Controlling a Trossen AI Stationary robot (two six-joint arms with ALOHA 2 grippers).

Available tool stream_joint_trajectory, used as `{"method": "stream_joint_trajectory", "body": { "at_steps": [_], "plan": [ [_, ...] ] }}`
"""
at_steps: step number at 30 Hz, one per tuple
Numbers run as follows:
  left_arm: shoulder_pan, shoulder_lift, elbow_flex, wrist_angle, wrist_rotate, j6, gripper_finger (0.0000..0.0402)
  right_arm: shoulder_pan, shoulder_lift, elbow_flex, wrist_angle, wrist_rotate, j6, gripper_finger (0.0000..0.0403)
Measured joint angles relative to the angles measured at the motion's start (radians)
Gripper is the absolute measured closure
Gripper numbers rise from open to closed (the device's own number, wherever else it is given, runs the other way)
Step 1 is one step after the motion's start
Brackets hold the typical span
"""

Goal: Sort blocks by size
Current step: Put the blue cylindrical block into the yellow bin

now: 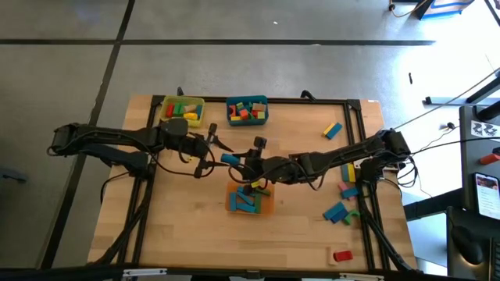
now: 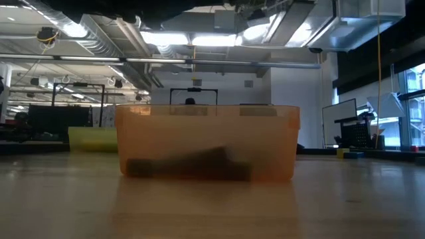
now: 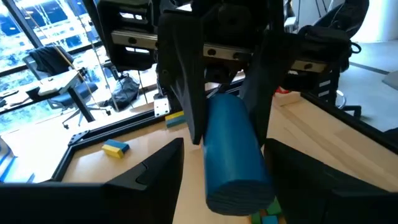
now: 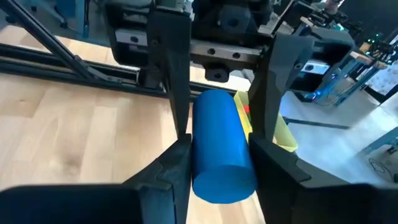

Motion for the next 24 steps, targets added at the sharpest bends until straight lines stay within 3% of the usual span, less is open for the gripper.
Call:
{"method": "stream_joint_trajectory", "body": {
  "at_steps": [14, 24],
  "plan": [
    [0.000, 0.000, 0.000, 0.011, -0.001, -0.009, 0.0200, 0.000, 0.000, 0.000, 0.010, -0.001, -0.002, 0.0265],
    [0.000, 0.000, 0.000, 0.008, -0.003, -0.004, 0.0285, 0.000, -0.002, 0.000, 0.009, 0.016, -0.003, 0.0265]
  ]
}}
